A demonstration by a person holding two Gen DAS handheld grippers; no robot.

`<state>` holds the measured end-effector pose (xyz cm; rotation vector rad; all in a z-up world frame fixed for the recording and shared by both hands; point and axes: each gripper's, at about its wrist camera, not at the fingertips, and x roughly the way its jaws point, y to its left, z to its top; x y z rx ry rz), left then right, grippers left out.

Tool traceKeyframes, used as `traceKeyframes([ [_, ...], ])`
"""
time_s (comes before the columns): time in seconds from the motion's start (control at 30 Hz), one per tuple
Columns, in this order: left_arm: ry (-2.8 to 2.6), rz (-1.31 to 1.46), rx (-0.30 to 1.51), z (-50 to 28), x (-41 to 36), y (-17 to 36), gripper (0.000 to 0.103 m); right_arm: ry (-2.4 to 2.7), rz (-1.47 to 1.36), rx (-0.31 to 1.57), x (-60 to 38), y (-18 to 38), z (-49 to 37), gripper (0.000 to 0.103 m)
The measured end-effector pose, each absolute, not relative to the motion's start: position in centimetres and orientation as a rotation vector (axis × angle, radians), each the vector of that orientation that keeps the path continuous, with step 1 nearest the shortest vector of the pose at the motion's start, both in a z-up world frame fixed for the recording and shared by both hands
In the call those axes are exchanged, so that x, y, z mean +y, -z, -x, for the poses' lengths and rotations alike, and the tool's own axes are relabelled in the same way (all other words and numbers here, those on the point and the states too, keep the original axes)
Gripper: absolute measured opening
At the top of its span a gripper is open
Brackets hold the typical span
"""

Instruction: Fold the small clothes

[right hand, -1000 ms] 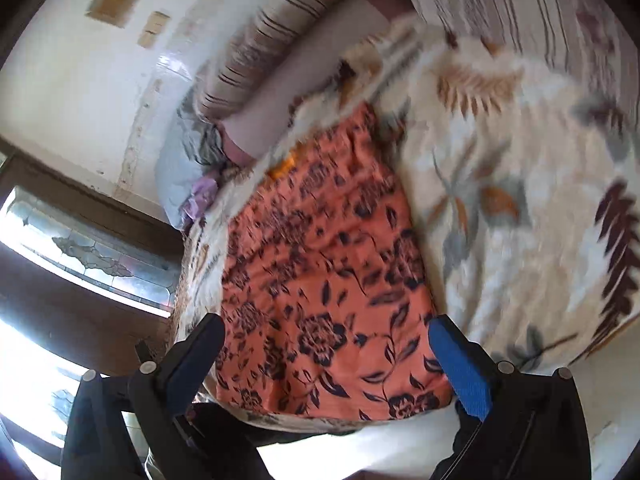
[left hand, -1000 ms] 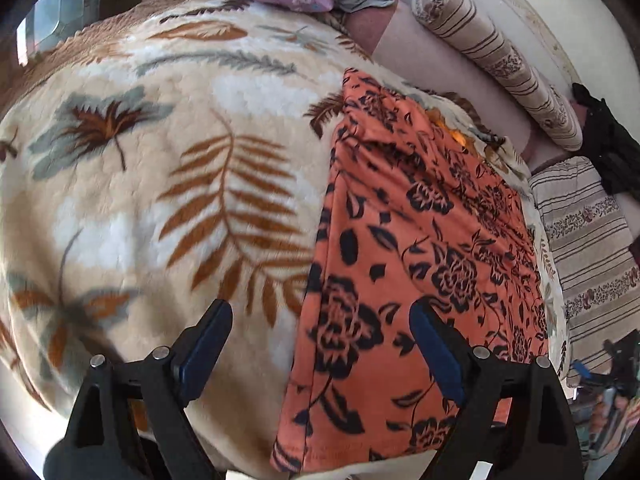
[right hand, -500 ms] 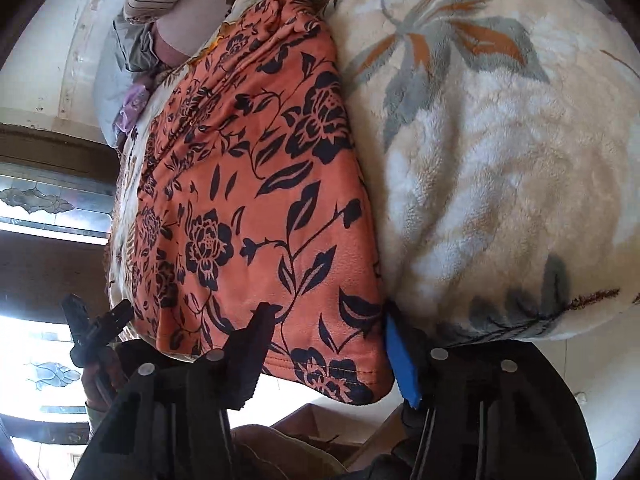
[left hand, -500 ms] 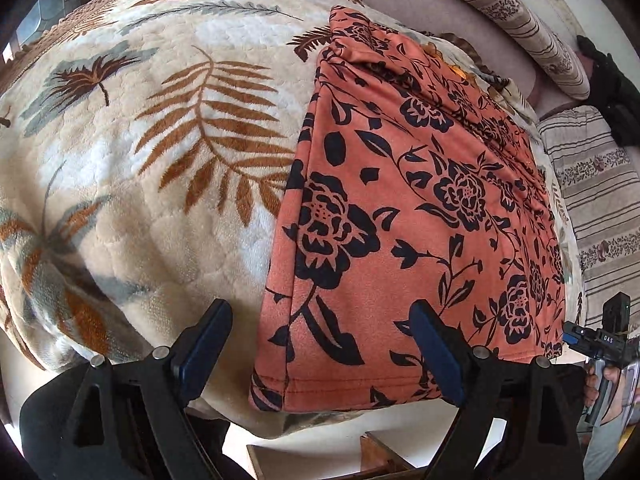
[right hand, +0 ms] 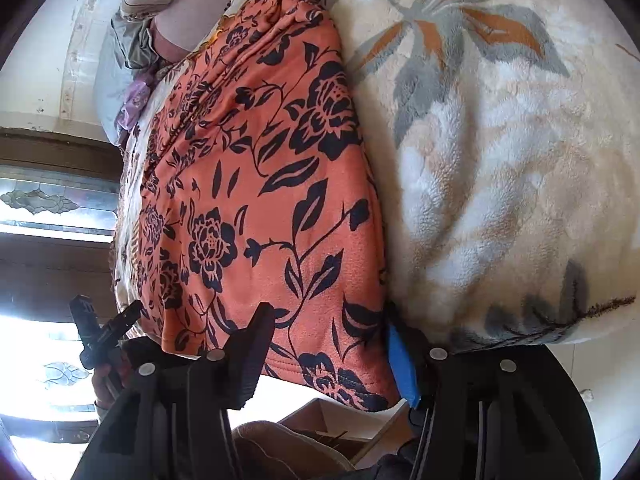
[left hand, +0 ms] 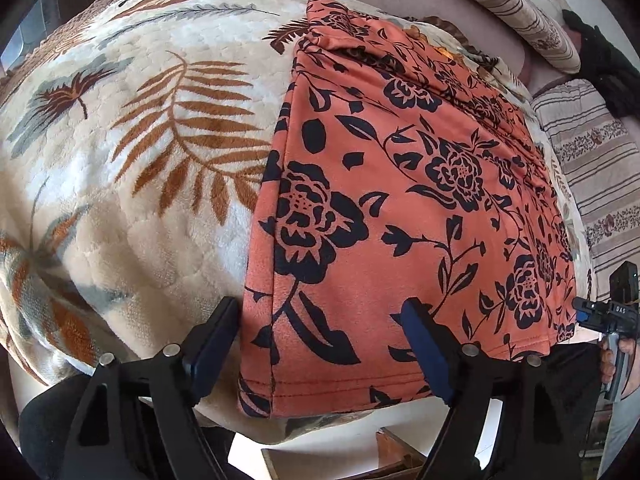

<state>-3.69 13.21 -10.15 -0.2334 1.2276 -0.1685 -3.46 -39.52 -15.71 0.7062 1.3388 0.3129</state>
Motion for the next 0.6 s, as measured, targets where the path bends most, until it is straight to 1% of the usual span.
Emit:
traceKeyframes([
  [0.03, 0.168, 0.224, 1.225, 3.8, 13.2, 10.1, 0.083, -0.313, -0.707, 1.342, -39.5, 15.8, 3.5, 0.057],
  [0.07, 0.168, 0.216, 1.222, 3.8, 13.1, 10.2, 0.083, -0.313, -0.695, 1.346, -39.5, 15.8, 3.4, 0.053],
  [0.1, 0.16, 0.202, 1.219, 3.8, 13.1, 10.1, 0.075, -0.303, -0.673, 1.354, -39.4, 15.8, 3.4, 0.049],
  [0.13, 0.137, 0.177, 1.217, 3.9, 13.1, 10.1, 0.057, -0.29, -0.657, 1.362, -39.4, 15.8, 3.4, 0.038],
  [0.17, 0.111, 0.151, 1.216, 3.9, 13.3, 9.9, 0.045, -0.276, -0.642, 1.371, -39.6, 15.9, 3.5, 0.026],
  [0.2, 0.112, 0.156, 1.215, 3.9, 13.7, 9.7, 0.022, -0.266, -0.634, 1.374, -39.8, 15.9, 3.5, 0.021],
  [0.23, 0.145, 0.199, 1.22, 3.8, 14.2, 9.6, 0.006, -0.267, -0.629, 1.369, -39.8, 15.6, 3.6, 0.011],
  [0.27, 0.163, 0.236, 1.222, 3.8, 14.6, 9.2, 0.006, -0.278, -0.625, 1.354, -39.8, 15.0, 3.7, 0.009],
  [0.37, 0.174, 0.232, 1.181, 4.3, 14.5, 7.7, 0.006, -0.318, -0.632, 1.281, -39.7, 12.5, 4.1, 0.009],
  [0.4, 0.177, 0.242, 1.178, 4.3, 14.5, 7.6, 0.008, -0.327, -0.647, 1.261, -39.7, 11.9, 4.0, 0.009],
  [0.43, 0.169, 0.252, 1.184, 4.2, 14.5, 7.8, 0.009, -0.333, -0.642, 1.253, -39.7, 11.7, 3.9, 0.013],
  [0.47, 0.157, 0.252, 1.207, 4.0, 14.5, 8.4, 0.013, -0.325, -0.613, 1.268, -39.4, 11.9, 3.7, 0.015],
  [0.5, 0.139, 0.241, 1.24, 3.8, 14.3, 9.3, 0.028, -0.323, -0.603, 1.299, -39.2, 12.5, 3.5, 0.019],
  [0.53, 0.134, 0.241, 1.259, 3.6, 14.2, 10.0, 0.038, -0.323, -0.614, 1.33, -39.1, 13.5, 3.3, 0.035],
  [0.57, 0.149, 0.241, 1.243, 3.8, 14.0, 10.0, 0.042, -0.317, -0.622, 1.362, -38.9, 14.5, 3.2, 0.069],
  [0.6, 0.17, 0.236, 1.238, 3.9, 13.6, 9.8, 0.053, -0.313, -0.625, 1.375, -38.7, 15.2, 3.2, 0.08],
])
